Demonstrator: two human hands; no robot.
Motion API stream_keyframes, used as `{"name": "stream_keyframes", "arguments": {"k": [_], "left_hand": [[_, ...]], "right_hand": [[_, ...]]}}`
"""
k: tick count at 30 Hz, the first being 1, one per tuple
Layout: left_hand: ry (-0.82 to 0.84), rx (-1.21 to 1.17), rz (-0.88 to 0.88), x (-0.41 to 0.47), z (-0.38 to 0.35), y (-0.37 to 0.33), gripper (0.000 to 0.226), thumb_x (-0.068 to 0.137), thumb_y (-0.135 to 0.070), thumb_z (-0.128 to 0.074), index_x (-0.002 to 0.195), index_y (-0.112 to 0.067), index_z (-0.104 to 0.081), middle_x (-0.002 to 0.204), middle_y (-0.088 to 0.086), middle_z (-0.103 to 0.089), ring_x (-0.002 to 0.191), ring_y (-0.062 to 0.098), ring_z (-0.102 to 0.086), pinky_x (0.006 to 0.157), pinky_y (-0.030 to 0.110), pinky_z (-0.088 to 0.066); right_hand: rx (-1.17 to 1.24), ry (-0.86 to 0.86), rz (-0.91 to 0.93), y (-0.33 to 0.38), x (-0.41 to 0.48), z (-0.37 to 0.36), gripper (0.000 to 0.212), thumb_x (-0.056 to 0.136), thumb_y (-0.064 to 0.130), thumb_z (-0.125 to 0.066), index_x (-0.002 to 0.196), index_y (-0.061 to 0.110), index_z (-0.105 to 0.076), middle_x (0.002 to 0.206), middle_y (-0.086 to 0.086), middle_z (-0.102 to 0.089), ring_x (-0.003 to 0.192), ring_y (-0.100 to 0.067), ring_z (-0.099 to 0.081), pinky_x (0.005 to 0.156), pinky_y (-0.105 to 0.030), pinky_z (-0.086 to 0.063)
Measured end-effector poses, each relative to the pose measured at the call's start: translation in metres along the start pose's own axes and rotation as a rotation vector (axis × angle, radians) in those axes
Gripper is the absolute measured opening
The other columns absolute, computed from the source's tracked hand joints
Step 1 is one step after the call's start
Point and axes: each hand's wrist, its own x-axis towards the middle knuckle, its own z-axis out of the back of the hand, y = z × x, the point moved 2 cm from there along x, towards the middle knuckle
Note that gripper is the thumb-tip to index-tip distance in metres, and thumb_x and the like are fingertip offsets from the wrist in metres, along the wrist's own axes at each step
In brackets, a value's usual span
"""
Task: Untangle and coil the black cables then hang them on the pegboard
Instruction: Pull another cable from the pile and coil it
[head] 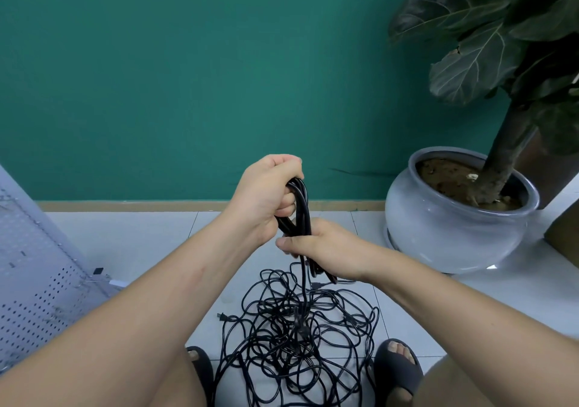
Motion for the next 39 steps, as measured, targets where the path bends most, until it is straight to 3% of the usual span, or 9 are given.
{"name": "stream_keyframes", "arguments": {"k": [4, 9, 12, 15, 19, 26, 33, 36, 39], "left_hand": [[-0.002, -0.002, -0.018, 0.008, 0.001, -0.003, 0.020, 0.095, 0.002, -0.055, 0.111, -0.009, -0.058, 0.052, -0.008, -0.027, 0.040, 0.011, -0.015, 0.046, 0.026, -0.011], [0.037, -0.045, -0.075, 0.017, -0.002, -0.001, 0.015, 0.104, -0.017, -0.065, 0.117, -0.012, -0.057, 0.057, -0.007, -0.036, 0.047, 0.013, -0.026, 0.049, 0.027, -0.023], [0.101, -0.145, -0.065, 0.019, -0.006, 0.004, 0.031, 0.109, -0.044, -0.059, 0.118, -0.015, -0.060, 0.075, 0.002, -0.055, 0.061, 0.017, -0.052, 0.060, 0.030, -0.044], [0.176, -0.060, -0.028, 0.021, -0.007, 0.023, 0.038, 0.112, -0.043, -0.044, 0.115, -0.012, -0.067, 0.097, 0.020, -0.071, 0.083, 0.027, -0.067, 0.085, 0.044, -0.055], [0.370, 0.341, 0.014, 0.009, -0.017, 0.057, 0.032, 0.101, -0.031, -0.038, 0.094, -0.015, -0.065, 0.083, 0.000, -0.076, 0.098, 0.023, -0.072, 0.110, 0.054, -0.052], [0.529, 0.501, 0.181, -0.013, -0.034, 0.115, 0.026, 0.103, -0.014, -0.049, 0.111, -0.013, -0.073, 0.111, 0.001, -0.082, 0.114, 0.012, -0.074, 0.112, 0.036, -0.049], [0.584, 0.664, 0.180, -0.020, -0.022, 0.147, 0.036, 0.113, -0.042, -0.045, 0.106, -0.021, -0.074, 0.113, -0.004, -0.081, 0.113, 0.008, -0.073, 0.112, 0.037, -0.050], [0.634, 0.664, 0.187, -0.022, -0.023, 0.137, 0.037, 0.116, -0.040, -0.040, 0.098, -0.021, -0.066, 0.100, 0.002, -0.083, 0.109, 0.018, -0.076, 0.101, 0.037, -0.053], [0.654, 0.700, 0.148, -0.021, -0.018, 0.123, 0.039, 0.117, -0.039, -0.038, 0.095, -0.016, -0.062, 0.067, 0.000, -0.069, 0.077, 0.025, -0.070, 0.077, 0.036, -0.052]], "right_hand": [[0.184, -0.015, 0.024, 0.006, -0.002, -0.006, 0.034, 0.110, 0.020, -0.056, 0.081, 0.006, -0.063, 0.073, -0.006, -0.072, 0.073, -0.019, -0.073, 0.070, -0.023, -0.050], [0.280, -0.096, 0.064, 0.000, 0.002, -0.002, 0.037, 0.101, 0.029, -0.058, 0.068, 0.013, -0.049, 0.058, -0.003, -0.049, 0.047, -0.029, -0.061, 0.076, -0.068, -0.059], [0.272, -0.204, 0.073, -0.001, 0.000, 0.012, 0.041, 0.102, 0.026, -0.059, 0.064, 0.016, -0.048, 0.056, -0.003, -0.049, 0.046, -0.031, -0.061, 0.066, -0.056, -0.053], [0.305, -0.307, 0.100, -0.003, 0.000, 0.028, 0.041, 0.101, 0.028, -0.059, 0.062, 0.015, -0.050, 0.056, -0.006, -0.051, 0.045, -0.031, -0.059, 0.065, -0.044, -0.048], [0.349, -0.441, 0.161, -0.003, -0.001, 0.044, 0.050, 0.101, 0.031, -0.058, 0.057, 0.008, -0.048, 0.049, -0.013, -0.047, 0.045, -0.031, -0.054, 0.061, -0.037, -0.044], [0.477, -0.657, 0.169, -0.001, -0.009, 0.069, 0.050, 0.107, 0.027, -0.057, 0.060, 0.012, -0.048, 0.055, -0.008, -0.046, 0.044, -0.030, -0.054, 0.061, -0.046, -0.041], [0.492, -0.811, 0.161, 0.000, -0.013, 0.079, 0.046, 0.108, 0.029, -0.055, 0.070, 0.005, -0.047, 0.057, -0.010, -0.047, 0.047, -0.031, -0.057, 0.054, -0.031, -0.044], [0.450, -0.849, 0.176, 0.001, -0.015, 0.083, 0.047, 0.109, 0.028, -0.054, 0.079, -0.006, -0.042, 0.062, -0.013, -0.046, 0.049, -0.033, -0.056, 0.049, -0.026, -0.042], [0.385, -0.890, 0.185, 0.002, -0.017, 0.088, 0.044, 0.110, 0.027, -0.054, 0.084, -0.007, -0.040, 0.066, -0.014, -0.046, 0.050, -0.034, -0.053, 0.047, -0.024, -0.043]]}}
